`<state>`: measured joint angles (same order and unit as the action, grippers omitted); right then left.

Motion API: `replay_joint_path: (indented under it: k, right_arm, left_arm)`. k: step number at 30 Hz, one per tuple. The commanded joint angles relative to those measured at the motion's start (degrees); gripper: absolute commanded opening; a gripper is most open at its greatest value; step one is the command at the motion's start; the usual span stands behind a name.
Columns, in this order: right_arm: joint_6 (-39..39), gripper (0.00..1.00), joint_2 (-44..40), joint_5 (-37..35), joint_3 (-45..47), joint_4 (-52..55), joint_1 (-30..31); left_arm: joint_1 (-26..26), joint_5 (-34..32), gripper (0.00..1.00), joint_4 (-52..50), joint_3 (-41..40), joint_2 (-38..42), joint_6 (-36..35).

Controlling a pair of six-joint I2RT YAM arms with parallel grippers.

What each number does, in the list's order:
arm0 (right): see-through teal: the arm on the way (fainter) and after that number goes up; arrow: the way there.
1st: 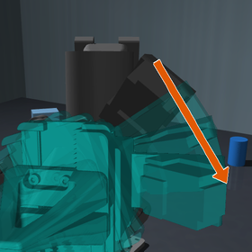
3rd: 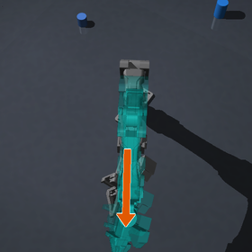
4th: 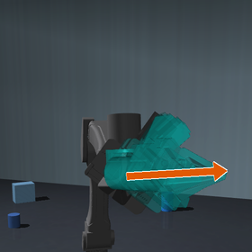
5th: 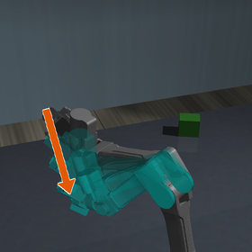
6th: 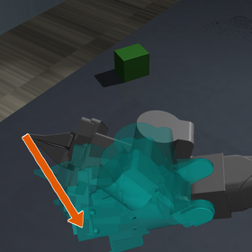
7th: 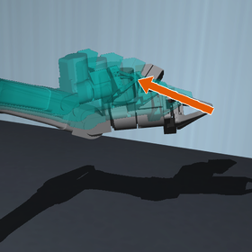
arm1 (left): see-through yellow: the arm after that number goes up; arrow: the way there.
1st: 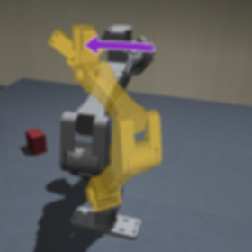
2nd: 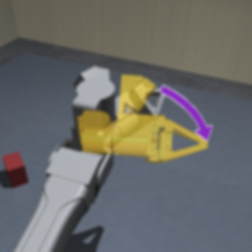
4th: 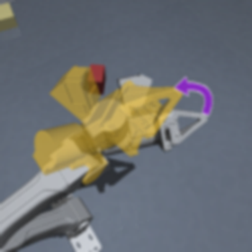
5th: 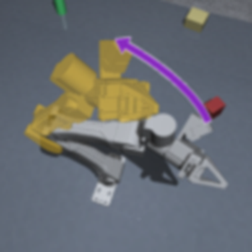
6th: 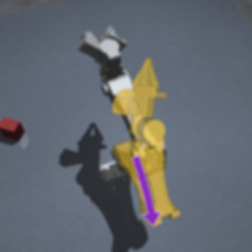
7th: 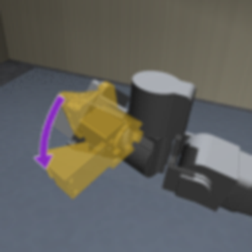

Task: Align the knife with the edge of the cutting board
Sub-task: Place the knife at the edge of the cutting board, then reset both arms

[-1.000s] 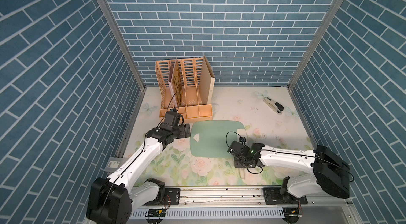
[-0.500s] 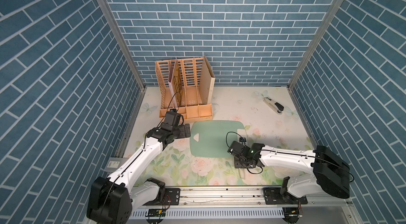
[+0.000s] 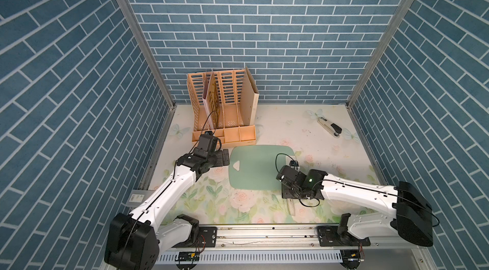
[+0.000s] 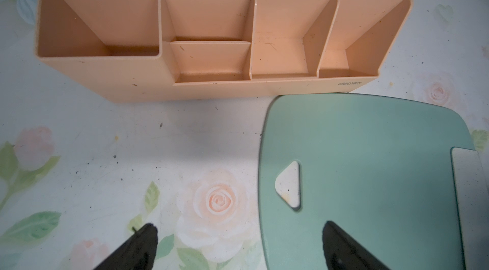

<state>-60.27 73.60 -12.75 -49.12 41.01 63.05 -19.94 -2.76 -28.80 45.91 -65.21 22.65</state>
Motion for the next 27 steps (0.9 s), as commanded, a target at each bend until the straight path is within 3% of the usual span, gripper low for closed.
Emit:
replay_joint_path:
  k: [1, 3, 5, 8, 9, 11, 12, 14, 18, 20, 22, 27]
  right_arm:
    - [5.54, 0.93, -5.80, -14.66, -7.96, 6.57, -0.48]
    - [13.32, 1.00, -9.45, -22.68, -9.28, 3.45, -4.10]
    - [26.81, 1.00, -14.14, -23.73, -7.35, -7.90, -11.37]
    - [49.70, 1.00, -23.17, -30.39, 4.05, -36.46, -19.61]
    - [59.05, 1.00, -26.37, -31.23, 10.04, -49.83, -21.29]
    - [70.50, 0.99, -29.29, -29.44, 21.55, -72.70, -25.73]
    - [72.28, 0.99, -29.17, -28.07, 25.74, -79.09, -28.55]
    - [70.80, 0.99, -27.28, -28.67, 28.85, -76.90, -33.47]
    - [64.22, 0.99, -26.34, -33.31, 39.22, -76.42, -36.47]
    - [60.89, 0.99, -28.12, -32.68, 45.06, -82.37, -37.03]
    - [60.61, 0.98, -27.07, -26.37, 49.77, -93.62, -39.89]
    - [60.71, 0.94, -3.42, -21.49, 44.91, -110.92, -50.85]
  left_arm:
    - [0.34, -2.23, 1.00, 0.14, -0.47, 1.84, 0.43]
    - [0.34, -5.29, 1.00, 1.85, -0.19, 5.09, 1.43]
    - [0.30, -7.92, 1.00, 7.12, -1.33, 10.28, 1.81]
    - [0.17, -12.58, 0.99, 19.92, -4.87, 18.30, 0.82]
    - [0.17, -14.75, 1.00, 26.70, -8.09, 20.85, 0.67]
    - [0.15, -19.44, 1.00, 40.74, -16.08, 24.28, -0.13]
    - [0.17, -22.02, 1.00, 47.28, -21.03, 24.77, -0.98]
    - [0.17, -26.84, 1.00, 51.93, -25.26, 23.26, -2.43]
    - [0.17, -27.95, 1.00, 56.20, -27.70, 14.27, -11.15]
    - [0.22, -29.96, 1.00, 63.61, -30.42, 11.28, -13.50]
    - [0.58, -30.39, 1.00, 75.59, -34.30, 7.94, -18.40]
    - [5.99, -25.60, 0.99, 98.00, -34.16, -14.40, -25.94]
